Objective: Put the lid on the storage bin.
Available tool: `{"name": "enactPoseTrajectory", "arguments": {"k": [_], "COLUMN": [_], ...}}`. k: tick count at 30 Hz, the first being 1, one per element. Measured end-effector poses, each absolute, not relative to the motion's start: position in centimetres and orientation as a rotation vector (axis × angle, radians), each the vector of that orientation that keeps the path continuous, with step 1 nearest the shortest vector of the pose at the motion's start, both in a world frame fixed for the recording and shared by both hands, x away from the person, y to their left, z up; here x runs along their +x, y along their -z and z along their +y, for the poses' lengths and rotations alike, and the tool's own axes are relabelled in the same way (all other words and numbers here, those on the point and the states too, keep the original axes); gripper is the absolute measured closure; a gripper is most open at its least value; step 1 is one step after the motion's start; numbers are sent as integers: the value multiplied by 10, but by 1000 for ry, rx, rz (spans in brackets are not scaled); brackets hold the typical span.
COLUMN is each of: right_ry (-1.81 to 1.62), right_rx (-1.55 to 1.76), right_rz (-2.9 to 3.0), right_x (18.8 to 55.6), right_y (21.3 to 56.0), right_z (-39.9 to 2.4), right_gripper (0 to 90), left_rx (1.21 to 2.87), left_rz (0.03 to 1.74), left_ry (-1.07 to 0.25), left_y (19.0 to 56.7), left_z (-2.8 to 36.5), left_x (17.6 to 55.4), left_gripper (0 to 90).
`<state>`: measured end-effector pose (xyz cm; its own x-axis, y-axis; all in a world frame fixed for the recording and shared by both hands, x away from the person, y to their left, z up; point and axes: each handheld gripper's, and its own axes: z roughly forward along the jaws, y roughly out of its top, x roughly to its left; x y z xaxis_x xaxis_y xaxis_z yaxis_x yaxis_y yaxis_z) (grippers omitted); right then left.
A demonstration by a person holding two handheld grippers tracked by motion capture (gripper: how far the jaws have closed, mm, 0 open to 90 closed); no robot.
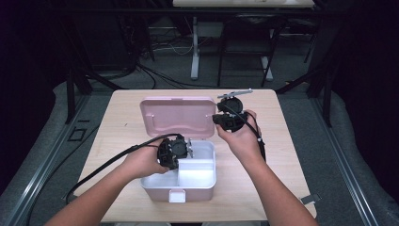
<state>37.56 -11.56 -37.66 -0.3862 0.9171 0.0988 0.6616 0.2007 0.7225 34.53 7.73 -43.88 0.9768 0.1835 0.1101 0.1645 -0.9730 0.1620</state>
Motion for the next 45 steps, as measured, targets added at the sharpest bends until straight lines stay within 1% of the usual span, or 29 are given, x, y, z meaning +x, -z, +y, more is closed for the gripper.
{"name": "enactPoseTrajectory", "arguments": {"k": [1,7,12,13,17,20,23,25,35,42,45], "right_ry": [-1021,-1018,-1029,-1042,-1045,-1045,-1051,-1066,-1092,-1089,-1098], "right_rx": [1478,1472,1462,1460,1461,1460,1458,1450,1440,1438,1436], "right_rz": [2146,2137,2132,2133,2144,2141,2137,2144,2146,2127,2138], "right_x": [376,374,373,373,372,371,370,368,361,358,356], "right_y": [377,377,378,378,378,378,378,379,380,380,381], "right_z": [-117,-116,-116,-116,-117,-117,-117,-118,-120,-120,-121], "right_gripper": [882,881,881,880,878,878,877,876,869,866,864], "left_rx": [2958,2932,2869,2824,2760,2724,2683,2644,2523,2477,2434], "left_rz": [302,336,389,432,489,516,568,603,722,771,814], "left_ry": [-176,-200,-184,-178,-212,-213,-254,-256,-276,-309,-333], "left_y": [437,430,423,420,411,407,400,397,393,393,394], "left_z": [81,87,95,101,116,123,139,148,179,191,201], "left_x": [346,341,337,336,335,334,335,335,339,341,343], "left_gripper": [821,814,798,799,798,798,786,785,827,811,806]}}
